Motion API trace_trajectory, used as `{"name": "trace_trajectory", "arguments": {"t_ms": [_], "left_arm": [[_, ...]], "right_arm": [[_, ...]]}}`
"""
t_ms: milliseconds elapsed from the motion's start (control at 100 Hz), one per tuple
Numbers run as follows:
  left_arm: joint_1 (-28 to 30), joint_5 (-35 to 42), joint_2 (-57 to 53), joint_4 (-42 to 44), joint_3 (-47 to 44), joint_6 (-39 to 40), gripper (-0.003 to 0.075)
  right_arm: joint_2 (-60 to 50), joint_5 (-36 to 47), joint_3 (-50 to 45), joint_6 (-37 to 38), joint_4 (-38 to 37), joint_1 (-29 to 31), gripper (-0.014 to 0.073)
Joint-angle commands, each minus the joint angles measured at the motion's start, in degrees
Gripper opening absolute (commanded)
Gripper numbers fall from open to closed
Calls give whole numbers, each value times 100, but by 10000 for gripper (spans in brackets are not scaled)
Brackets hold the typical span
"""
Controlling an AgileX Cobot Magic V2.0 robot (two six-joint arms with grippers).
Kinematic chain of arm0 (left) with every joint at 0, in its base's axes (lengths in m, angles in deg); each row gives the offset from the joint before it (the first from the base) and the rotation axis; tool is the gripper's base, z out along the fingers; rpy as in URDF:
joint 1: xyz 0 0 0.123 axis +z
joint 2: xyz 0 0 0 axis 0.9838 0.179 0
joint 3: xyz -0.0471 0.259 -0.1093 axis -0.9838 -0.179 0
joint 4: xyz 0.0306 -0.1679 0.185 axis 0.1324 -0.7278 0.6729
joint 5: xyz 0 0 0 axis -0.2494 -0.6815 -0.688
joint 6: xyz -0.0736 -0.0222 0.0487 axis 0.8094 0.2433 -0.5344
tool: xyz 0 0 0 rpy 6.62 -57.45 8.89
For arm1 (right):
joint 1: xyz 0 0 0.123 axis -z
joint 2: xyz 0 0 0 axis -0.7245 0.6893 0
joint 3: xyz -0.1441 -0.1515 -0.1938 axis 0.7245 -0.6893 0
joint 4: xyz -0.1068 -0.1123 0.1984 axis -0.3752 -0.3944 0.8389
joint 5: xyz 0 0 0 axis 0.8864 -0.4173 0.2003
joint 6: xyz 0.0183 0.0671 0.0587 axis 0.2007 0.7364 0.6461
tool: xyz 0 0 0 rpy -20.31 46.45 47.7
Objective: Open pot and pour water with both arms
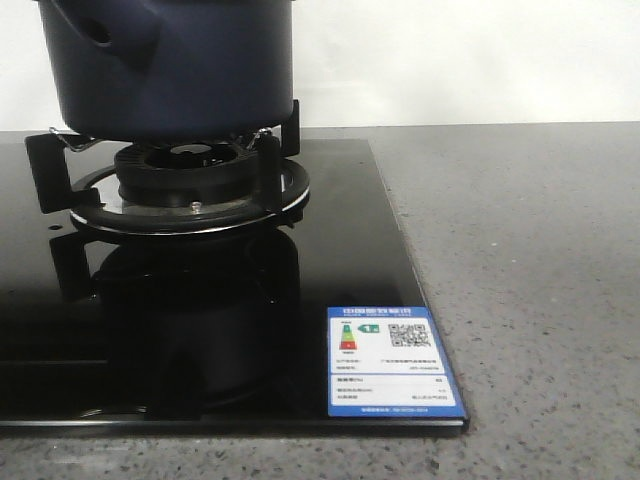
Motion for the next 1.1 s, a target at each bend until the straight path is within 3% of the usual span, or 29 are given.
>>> {"name": "trace_trajectory", "arguments": {"t_ms": [0,510,840,1090], "left_arm": [[25,611,-139,-2,216,20,326],[25,611,-139,-2,216,20,326],[25,611,-139,-2,216,20,326],[25,611,-139,-2,216,20,326]], "right_arm": [[-232,461,245,-145,-696,-14,311],[-203,707,245,-184,-2951,-242,311],[-254,707,257,-184,-3644,-279,311],[-379,840,257,-174,-3762,-279,311]]}}
